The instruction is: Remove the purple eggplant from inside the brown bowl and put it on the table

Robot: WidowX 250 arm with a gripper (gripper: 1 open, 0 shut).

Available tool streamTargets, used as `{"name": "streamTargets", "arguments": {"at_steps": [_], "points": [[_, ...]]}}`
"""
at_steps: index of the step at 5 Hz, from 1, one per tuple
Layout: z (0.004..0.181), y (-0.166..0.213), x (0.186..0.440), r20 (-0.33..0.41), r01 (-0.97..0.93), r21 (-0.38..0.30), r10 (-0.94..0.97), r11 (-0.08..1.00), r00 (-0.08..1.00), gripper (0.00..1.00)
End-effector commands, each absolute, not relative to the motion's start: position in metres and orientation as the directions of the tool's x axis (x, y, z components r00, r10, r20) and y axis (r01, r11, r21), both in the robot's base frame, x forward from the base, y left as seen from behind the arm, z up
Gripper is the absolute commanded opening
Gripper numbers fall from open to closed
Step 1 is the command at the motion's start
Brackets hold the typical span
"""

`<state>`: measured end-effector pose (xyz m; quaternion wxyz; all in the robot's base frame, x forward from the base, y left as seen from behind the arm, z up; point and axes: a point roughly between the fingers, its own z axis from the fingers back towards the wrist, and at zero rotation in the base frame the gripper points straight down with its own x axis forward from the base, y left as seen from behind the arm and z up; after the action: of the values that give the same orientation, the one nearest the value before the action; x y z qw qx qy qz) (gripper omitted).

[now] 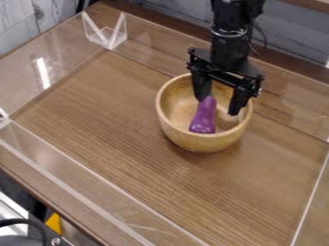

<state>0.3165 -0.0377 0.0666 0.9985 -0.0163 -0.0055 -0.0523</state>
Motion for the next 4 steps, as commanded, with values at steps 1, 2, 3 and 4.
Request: {"name": "streamTargets", "arguments": {"at_steps": [1,2,3,4], "points": [[0.0775,-0.0384,0.3199,0.052,0.109,-0.034,-0.107,0.993,0.993,1.0],[0.077,-0.0369,0.319,0.051,0.101,-0.03,-0.1,0.994,0.994,1.0],[0.0764,-0.0356,0.3182,0.05,0.094,-0.026,-0.093,0.995,0.994,1.0],[0.076,-0.0342,0.3173,0.049,0.087,-0.021,-0.086,0.996,0.995,1.0]]}}
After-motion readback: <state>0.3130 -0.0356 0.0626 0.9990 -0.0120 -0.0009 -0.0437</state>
